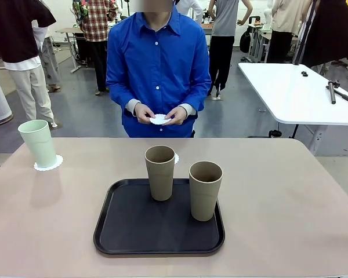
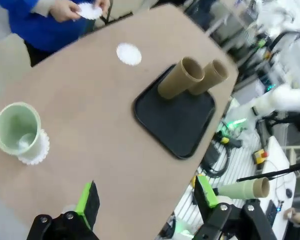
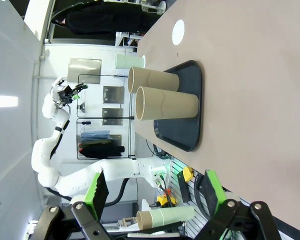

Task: Place coasters on the table and set cups on them.
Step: Take one Reusable plastic cup from the Flat Tray and place it on a coaster set by the human.

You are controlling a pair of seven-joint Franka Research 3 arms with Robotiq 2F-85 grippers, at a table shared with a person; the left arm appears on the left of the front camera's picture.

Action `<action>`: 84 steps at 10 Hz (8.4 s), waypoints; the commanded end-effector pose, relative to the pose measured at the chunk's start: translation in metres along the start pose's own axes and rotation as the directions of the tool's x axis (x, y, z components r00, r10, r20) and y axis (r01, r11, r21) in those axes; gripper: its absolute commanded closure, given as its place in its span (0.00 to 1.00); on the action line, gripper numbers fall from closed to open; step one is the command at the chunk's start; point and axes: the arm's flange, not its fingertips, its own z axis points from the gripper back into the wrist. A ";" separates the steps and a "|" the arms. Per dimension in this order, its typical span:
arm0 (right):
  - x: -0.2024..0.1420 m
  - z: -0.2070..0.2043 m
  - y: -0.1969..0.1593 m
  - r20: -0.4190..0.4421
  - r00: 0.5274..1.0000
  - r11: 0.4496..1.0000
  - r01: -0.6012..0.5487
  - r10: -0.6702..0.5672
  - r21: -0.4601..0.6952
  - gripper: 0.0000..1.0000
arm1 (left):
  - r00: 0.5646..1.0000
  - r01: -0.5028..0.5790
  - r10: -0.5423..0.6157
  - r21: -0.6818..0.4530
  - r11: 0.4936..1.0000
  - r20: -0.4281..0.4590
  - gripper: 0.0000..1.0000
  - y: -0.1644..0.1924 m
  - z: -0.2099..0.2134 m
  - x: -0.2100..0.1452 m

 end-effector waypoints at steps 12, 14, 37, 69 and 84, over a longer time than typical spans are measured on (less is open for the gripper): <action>-0.001 0.000 0.000 0.006 1.000 1.000 -0.007 0.007 0.015 0.00 | 0.925 0.295 -0.259 0.096 0.951 -0.280 0.00 -0.034 -0.275 0.029; -0.001 0.000 0.000 0.006 1.000 1.000 -0.007 0.007 0.015 0.00 | 0.932 0.268 -0.239 0.077 0.960 -0.271 0.00 -0.031 -0.274 0.031; -0.001 0.000 0.000 0.006 1.000 1.000 -0.007 0.007 0.015 0.00 | 0.697 0.653 -0.524 -0.132 0.746 0.490 0.00 -0.024 -0.387 -0.012; -0.001 0.000 0.000 0.006 1.000 1.000 -0.007 0.007 0.015 0.00 | 0.658 0.689 -0.428 -0.264 0.675 0.620 0.00 -0.005 -0.506 -0.006; -0.001 0.000 0.000 0.006 1.000 1.000 -0.007 0.007 0.015 0.00 | 0.612 0.738 -0.455 -0.260 0.623 0.647 1.00 -0.072 -0.448 0.030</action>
